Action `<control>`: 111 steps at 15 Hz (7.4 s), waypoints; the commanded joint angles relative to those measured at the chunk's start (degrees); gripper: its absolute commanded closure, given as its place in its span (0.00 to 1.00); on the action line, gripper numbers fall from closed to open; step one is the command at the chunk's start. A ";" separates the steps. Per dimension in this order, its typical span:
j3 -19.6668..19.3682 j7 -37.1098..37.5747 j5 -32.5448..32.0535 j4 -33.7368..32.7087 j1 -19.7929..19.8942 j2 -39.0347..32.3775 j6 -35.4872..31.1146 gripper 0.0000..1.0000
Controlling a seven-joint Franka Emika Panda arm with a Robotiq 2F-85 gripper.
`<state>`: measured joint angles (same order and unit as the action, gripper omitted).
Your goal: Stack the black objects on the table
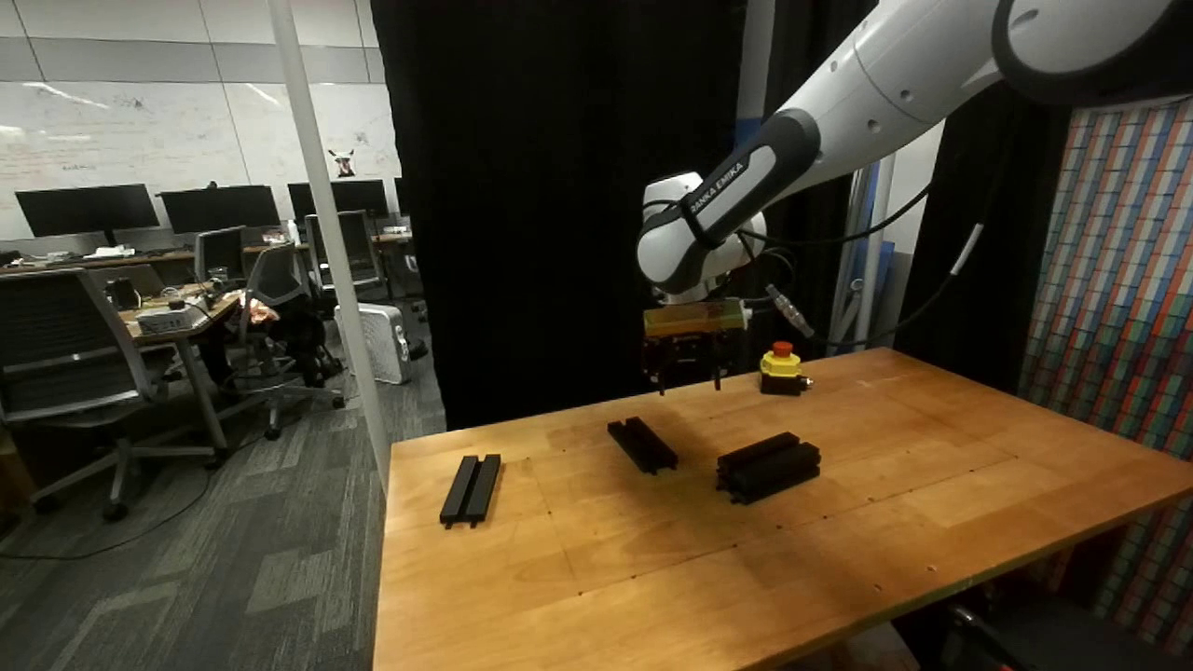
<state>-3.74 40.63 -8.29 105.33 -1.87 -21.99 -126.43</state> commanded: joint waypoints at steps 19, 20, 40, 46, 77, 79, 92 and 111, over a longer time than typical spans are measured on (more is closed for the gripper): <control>6.45 -45.01 7.34 -7.65 2.68 -13.67 -14.67 0.00; 6.41 -44.94 7.37 -7.87 2.70 -13.78 -14.26 0.00; 5.42 -40.51 10.94 -11.18 3.20 -17.43 -10.50 0.30; 3.12 -31.23 10.74 -10.95 1.69 -15.12 -7.04 0.55; -3.46 39.20 9.14 30.16 0.08 16.90 -20.97 0.55; -3.50 40.08 8.72 30.86 0.62 17.69 -20.68 0.55; -3.49 38.05 10.80 32.35 4.84 16.92 -20.56 0.55; -3.38 38.12 11.06 31.21 4.67 14.23 -20.27 0.55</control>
<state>-7.27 79.42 1.59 137.03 2.68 -7.72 -146.02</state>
